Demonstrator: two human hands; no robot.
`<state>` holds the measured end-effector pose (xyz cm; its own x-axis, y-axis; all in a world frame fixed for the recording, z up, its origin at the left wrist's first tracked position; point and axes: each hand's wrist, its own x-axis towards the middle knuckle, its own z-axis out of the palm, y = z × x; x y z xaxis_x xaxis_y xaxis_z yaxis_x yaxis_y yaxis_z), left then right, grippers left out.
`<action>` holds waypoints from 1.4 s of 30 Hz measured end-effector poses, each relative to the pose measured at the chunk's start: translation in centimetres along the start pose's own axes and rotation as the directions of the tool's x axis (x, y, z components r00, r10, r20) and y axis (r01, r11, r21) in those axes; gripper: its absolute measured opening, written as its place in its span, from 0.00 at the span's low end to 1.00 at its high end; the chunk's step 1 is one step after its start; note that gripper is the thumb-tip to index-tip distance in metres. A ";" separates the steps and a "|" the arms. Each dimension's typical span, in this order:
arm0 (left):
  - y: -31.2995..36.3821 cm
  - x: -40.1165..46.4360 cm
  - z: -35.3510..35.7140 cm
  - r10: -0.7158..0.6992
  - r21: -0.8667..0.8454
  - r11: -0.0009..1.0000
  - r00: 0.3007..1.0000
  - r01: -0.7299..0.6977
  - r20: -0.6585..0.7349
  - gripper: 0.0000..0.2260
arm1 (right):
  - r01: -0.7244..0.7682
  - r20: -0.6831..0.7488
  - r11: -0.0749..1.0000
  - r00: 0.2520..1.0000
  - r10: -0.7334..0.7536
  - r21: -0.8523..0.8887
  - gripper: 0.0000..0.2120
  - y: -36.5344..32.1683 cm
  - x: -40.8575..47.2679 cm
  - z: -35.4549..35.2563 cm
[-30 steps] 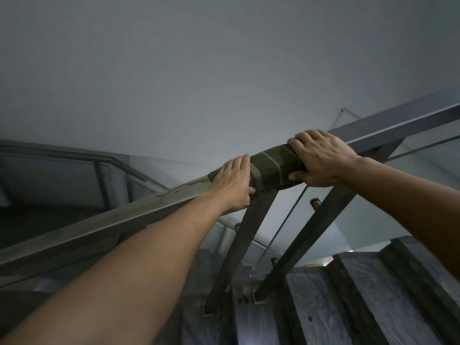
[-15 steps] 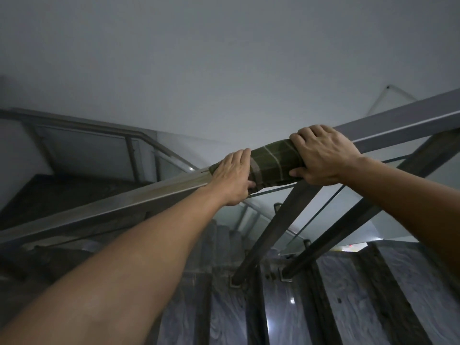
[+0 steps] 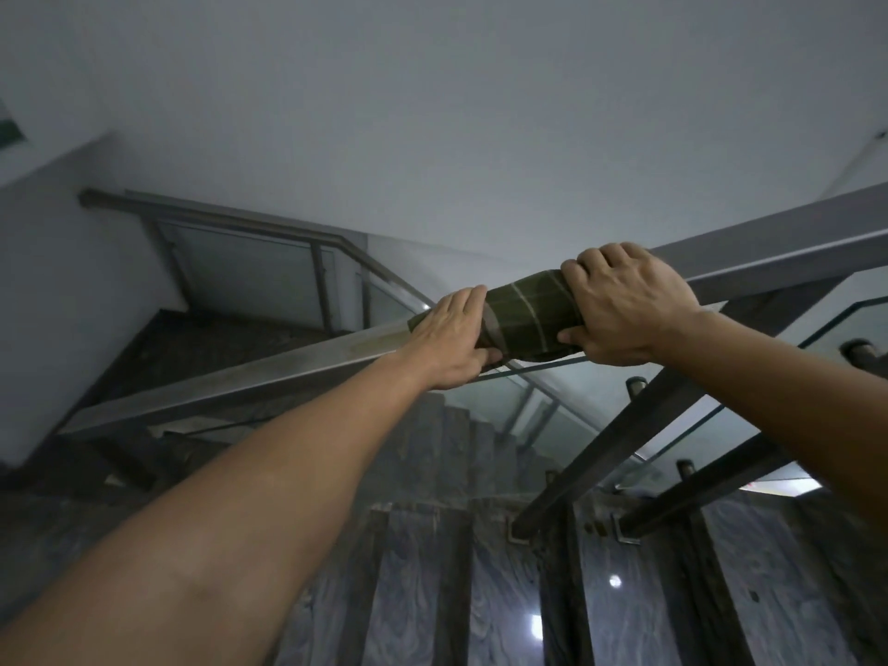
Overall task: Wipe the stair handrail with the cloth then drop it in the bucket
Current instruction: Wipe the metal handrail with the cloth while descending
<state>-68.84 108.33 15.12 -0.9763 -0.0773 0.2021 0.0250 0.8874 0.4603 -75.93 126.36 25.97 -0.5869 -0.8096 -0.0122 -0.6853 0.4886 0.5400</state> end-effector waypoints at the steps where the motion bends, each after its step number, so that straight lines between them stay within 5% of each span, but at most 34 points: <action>1: -0.9 -0.3 0.1 -0.006 -0.005 1.000 1.000 0.006 -0.002 0.35 | 0.004 -0.001 1.000 1.000 -0.004 0.000 0.34 -0.8 0.4 0.1; 42: -36.7 -14.1 2.4 -0.121 -0.006 0.993 0.991 0.122 0.050 0.34 | 0.049 -0.032 0.996 0.998 -0.046 0.074 0.30 -35.3 17.5 2.4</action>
<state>-56.49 77.95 -6.65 -0.9816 -0.1619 0.1015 -0.0930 0.8687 0.4865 -63.07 95.79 4.66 -0.5402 -0.8415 -0.0101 -0.7432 0.4714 0.4748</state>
